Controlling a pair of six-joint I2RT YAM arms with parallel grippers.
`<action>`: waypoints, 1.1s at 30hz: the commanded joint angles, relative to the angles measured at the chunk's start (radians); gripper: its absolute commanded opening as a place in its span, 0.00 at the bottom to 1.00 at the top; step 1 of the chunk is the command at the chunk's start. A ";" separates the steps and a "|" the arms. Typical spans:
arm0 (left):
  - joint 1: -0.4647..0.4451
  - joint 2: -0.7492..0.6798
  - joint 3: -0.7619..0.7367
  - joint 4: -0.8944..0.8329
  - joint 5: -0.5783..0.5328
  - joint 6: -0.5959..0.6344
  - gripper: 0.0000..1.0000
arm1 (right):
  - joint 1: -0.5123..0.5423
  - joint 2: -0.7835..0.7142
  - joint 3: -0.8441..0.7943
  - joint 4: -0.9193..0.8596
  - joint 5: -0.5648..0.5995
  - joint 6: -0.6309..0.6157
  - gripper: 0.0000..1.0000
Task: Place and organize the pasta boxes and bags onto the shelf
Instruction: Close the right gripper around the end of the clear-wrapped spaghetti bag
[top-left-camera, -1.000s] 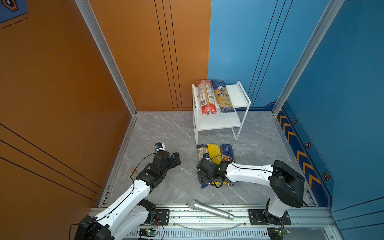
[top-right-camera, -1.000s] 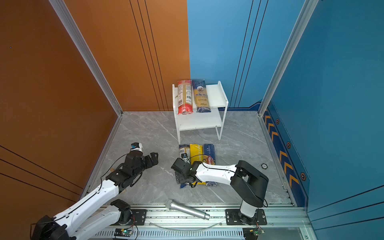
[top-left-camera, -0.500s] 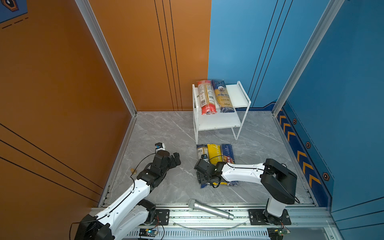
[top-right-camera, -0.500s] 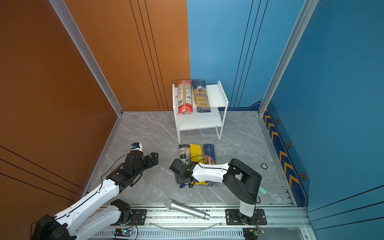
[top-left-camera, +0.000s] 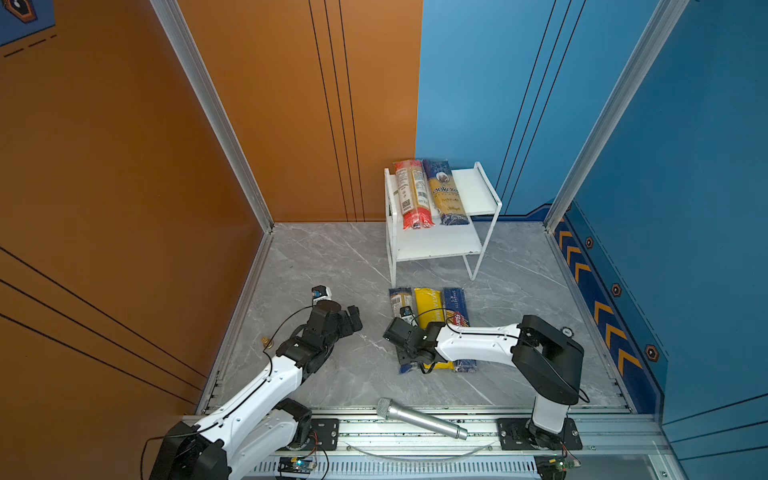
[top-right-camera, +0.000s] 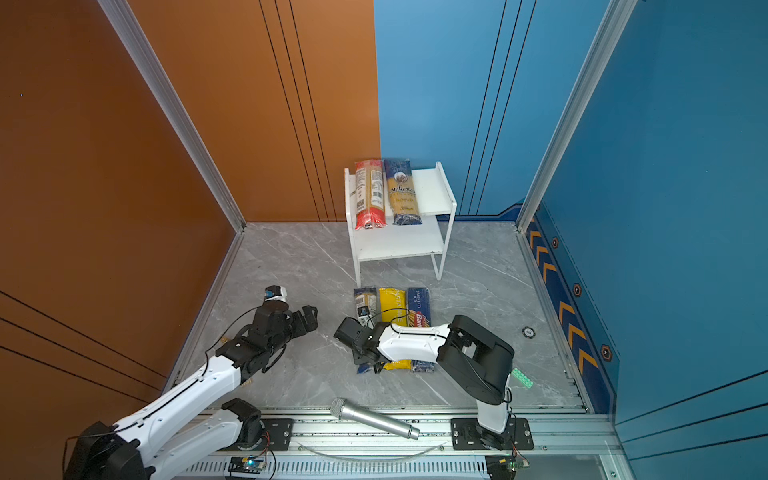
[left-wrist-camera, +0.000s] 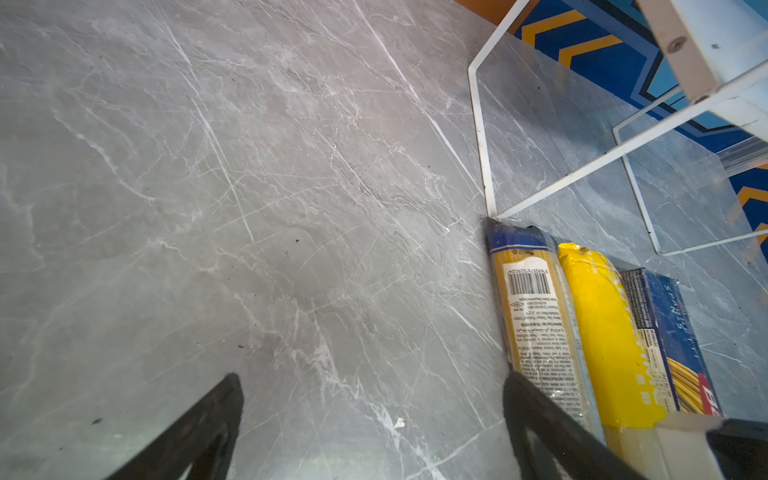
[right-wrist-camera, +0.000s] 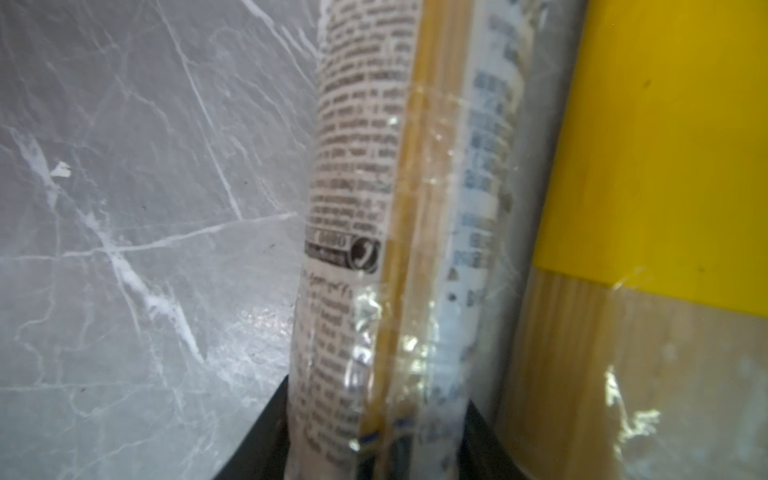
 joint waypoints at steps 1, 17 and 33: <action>0.001 0.000 0.008 0.008 -0.006 -0.006 0.98 | -0.004 0.090 -0.033 -0.071 -0.040 -0.019 0.36; 0.000 -0.011 -0.009 0.019 -0.004 -0.013 0.98 | -0.035 -0.051 -0.023 -0.072 -0.109 -0.104 0.00; 0.000 -0.016 -0.021 0.026 0.003 -0.016 0.98 | -0.036 -0.073 0.005 -0.119 -0.124 -0.163 0.00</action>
